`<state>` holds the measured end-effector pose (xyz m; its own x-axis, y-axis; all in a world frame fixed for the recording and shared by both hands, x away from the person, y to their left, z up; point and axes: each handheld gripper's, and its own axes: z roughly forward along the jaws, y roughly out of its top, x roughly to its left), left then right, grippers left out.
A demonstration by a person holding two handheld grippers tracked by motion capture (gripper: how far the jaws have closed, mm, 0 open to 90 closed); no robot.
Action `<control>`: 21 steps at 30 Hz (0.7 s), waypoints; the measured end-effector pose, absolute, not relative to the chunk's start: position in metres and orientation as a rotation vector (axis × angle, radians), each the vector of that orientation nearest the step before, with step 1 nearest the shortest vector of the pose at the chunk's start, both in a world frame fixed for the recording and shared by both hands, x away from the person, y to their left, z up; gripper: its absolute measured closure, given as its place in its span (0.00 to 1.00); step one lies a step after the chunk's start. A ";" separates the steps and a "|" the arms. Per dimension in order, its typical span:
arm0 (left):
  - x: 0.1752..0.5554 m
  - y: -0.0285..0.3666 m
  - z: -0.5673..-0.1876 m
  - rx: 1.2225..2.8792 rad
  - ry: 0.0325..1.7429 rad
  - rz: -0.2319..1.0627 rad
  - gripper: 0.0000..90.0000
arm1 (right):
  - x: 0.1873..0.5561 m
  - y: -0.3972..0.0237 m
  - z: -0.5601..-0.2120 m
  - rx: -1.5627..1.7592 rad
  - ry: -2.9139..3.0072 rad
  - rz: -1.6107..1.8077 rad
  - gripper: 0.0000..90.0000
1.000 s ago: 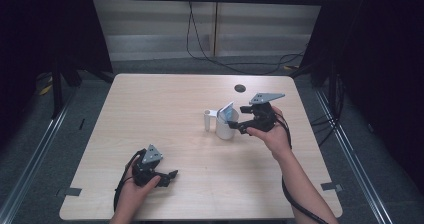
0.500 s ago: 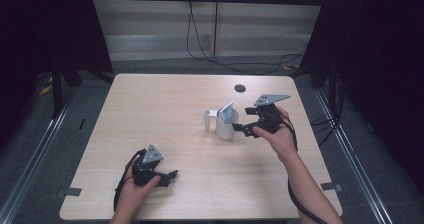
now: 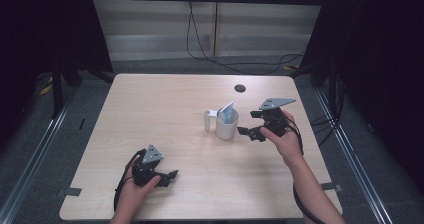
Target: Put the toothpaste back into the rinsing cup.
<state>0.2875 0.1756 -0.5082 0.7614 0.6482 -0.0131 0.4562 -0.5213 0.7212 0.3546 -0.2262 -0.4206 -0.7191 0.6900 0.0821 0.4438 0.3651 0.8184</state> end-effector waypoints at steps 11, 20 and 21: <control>0.288 0.176 -0.508 2.213 0.821 0.333 0.17 | 0.345 -0.232 -0.425 1.005 2.359 1.263 0.15; 0.288 0.176 -0.508 2.213 0.821 0.334 0.17 | 0.339 -0.236 -0.428 1.003 2.366 1.253 0.15; 0.288 0.176 -0.508 2.213 0.821 0.333 0.17 | 0.338 -0.237 -0.428 1.003 2.367 1.249 0.15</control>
<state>0.2875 0.1757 -0.5082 0.7615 0.6480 -0.0124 0.4559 -0.5219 0.7210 0.3379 -0.2366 -0.4283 -0.7185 0.6921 0.0687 0.4473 0.3842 0.8077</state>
